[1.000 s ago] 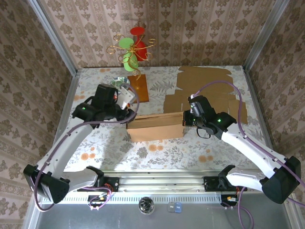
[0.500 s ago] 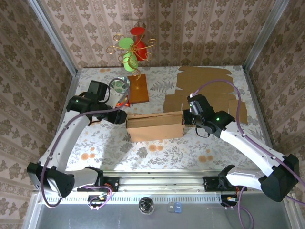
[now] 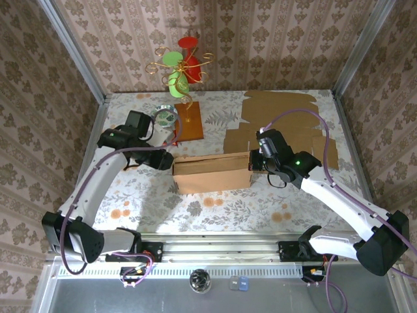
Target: Fold the paper box
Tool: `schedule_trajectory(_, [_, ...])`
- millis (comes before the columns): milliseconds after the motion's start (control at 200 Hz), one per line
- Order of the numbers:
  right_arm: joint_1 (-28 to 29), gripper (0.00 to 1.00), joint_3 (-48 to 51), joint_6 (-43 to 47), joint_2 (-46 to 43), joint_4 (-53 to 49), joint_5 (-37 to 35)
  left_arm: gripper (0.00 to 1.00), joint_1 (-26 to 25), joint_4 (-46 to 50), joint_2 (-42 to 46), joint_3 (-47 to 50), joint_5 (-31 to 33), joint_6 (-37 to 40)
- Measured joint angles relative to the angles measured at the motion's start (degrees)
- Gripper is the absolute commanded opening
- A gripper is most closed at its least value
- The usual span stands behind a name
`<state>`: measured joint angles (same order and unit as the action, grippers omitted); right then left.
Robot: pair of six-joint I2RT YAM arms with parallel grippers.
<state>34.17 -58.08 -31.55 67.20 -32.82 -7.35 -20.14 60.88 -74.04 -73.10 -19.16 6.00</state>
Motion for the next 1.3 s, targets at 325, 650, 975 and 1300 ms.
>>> schedule_trajectory(325, [0.0,0.00,0.0,0.0,0.0,0.0,0.0,0.13,0.0,-0.9,-0.4,0.4,-0.9,0.0])
schedule_trajectory(650, [0.0,0.00,0.0,-0.2,0.0,0.0,0.0,0.05,-0.5,-1.7,-1.4,0.4,-1.6,-2.7])
schedule_trajectory(975, [0.5,0.00,-0.3,-1.7,0.6,0.1,-0.5,0.04,-0.9,0.9,-4.6,-2.9,-2.0,-12.7])
schedule_trajectory(1300, [0.6,0.00,-0.7,-1.7,1.2,-0.1,-1.9,0.03,-0.8,5.2,-7.3,-5.5,-5.6,-19.1])
